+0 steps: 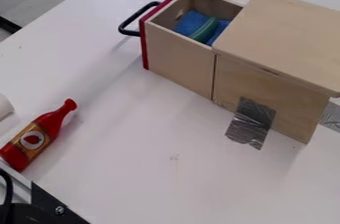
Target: Take a cucumber out of the drawer
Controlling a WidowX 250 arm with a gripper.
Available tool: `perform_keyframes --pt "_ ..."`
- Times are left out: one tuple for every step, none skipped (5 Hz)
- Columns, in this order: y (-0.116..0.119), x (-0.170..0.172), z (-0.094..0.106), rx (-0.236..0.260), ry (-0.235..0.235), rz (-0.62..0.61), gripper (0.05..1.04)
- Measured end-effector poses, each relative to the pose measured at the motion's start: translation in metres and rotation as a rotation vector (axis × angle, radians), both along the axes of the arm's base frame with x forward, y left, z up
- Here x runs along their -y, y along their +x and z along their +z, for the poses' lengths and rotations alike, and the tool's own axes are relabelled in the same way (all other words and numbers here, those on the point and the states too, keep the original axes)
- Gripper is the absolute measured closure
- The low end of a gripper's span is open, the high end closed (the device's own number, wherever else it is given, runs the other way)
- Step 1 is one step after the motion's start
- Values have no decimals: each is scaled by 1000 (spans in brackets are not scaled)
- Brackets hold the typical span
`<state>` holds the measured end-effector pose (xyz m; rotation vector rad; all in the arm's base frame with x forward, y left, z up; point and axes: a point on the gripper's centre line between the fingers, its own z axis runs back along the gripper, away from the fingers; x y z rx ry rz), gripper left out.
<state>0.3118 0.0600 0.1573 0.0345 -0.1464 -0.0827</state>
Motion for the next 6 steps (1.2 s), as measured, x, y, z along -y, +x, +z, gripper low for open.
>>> perform_keyframes --pt "-1 1 -9 -30 -6 -2 86" --pt "17 -2 -21 -58 -25 28 86" --pt "40 -6 -25 -67 -29 48 86" --pt "61 -7 -28 -74 -32 49 86" --pt "73 -1 -42 -98 -50 26 86" --pt "76 15 -58 -129 -40 -68 86"
